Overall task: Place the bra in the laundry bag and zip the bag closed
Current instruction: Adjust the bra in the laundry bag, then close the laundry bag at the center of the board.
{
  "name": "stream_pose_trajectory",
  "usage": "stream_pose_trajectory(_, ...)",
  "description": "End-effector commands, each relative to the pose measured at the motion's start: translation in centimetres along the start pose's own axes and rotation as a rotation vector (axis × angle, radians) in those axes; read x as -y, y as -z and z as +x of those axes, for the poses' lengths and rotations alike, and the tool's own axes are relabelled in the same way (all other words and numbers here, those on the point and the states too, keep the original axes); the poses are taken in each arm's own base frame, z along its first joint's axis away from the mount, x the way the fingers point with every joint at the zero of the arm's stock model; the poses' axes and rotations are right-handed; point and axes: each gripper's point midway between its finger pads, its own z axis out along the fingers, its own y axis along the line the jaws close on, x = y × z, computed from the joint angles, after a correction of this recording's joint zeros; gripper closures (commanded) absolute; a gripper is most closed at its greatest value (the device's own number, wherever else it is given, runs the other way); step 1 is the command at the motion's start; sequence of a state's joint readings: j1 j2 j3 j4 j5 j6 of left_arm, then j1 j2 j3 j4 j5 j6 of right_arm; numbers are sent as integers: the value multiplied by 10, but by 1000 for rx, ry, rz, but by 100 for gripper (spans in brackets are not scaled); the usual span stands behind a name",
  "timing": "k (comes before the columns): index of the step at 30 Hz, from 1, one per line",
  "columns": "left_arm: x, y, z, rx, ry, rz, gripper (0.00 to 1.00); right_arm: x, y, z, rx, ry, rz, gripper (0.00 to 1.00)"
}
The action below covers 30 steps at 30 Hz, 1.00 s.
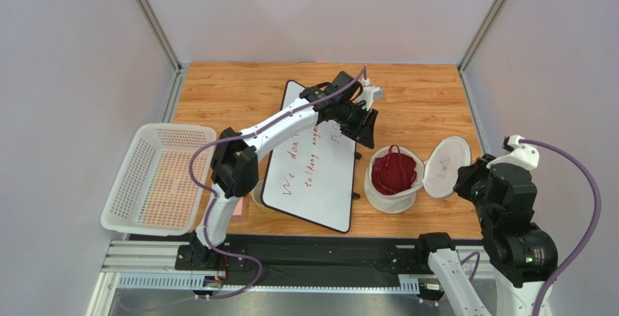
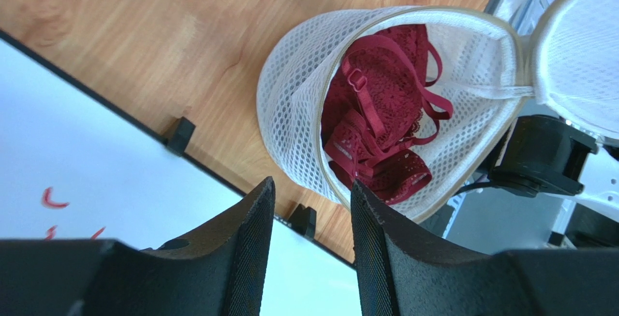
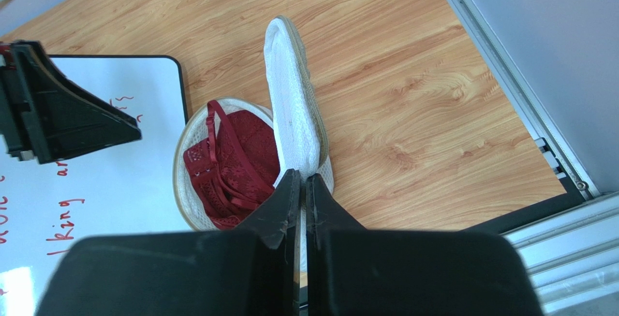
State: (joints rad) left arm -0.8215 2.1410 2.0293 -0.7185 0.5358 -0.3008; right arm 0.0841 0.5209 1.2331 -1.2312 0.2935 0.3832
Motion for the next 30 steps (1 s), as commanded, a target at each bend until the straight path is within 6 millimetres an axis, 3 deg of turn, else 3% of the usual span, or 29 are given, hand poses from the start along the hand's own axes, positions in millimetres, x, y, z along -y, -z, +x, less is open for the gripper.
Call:
stream_pose_trajectory(1, 17, -21, 4, -24, 9, 106, 50, -5, 1, -7, 36, 9, -34, 100)
stream_pose_trajectory(9, 28, -47, 1, -17, 14, 153, 51, -5, 1, -8, 36, 10, -34, 100)
stream_pose_trajectory(11, 24, -53, 1, -19, 26, 139, 61, -5, 1, -8, 34, 10, -33, 100)
stream_pose_trajectory(12, 21, -54, 1, -20, 35, 129, 73, -5, 2, -9, 36, 9, -31, 100)
stream_pose_trajectory(14, 13, -56, 0, -17, 40, 83, 84, -2, 2, -10, 41, 9, -12, 100)
stream_pose_trajectory(15, 9, -56, -2, -11, 33, 57, 96, 0, 2, -10, 36, 12, 2, 100)
stream_pose_trajectory(16, 11, -52, -7, 1, 22, 49, 99, 4, 5, -10, 29, 13, 19, 100)
stream_pose_trajectory(19, 25, -33, -19, 32, -47, -13, 100, 19, 15, -18, 36, 6, 107, 100)
stream_pose_trajectory(22, 62, -11, -31, 89, -146, -40, 100, 24, 33, -25, 32, 8, 123, 100)
stream_pose_trajectory(25, 76, -1, -38, 130, -169, -56, 100, 25, 46, -31, 36, 22, 111, 100)
stream_pose_trajectory(28, 56, -15, -39, 118, -153, -105, 100, 21, 41, -25, 16, 53, 83, 100)
stream_pose_trajectory(30, 40, -25, -48, 122, -145, -162, 100, 20, 22, 1, -77, 79, 87, 100)
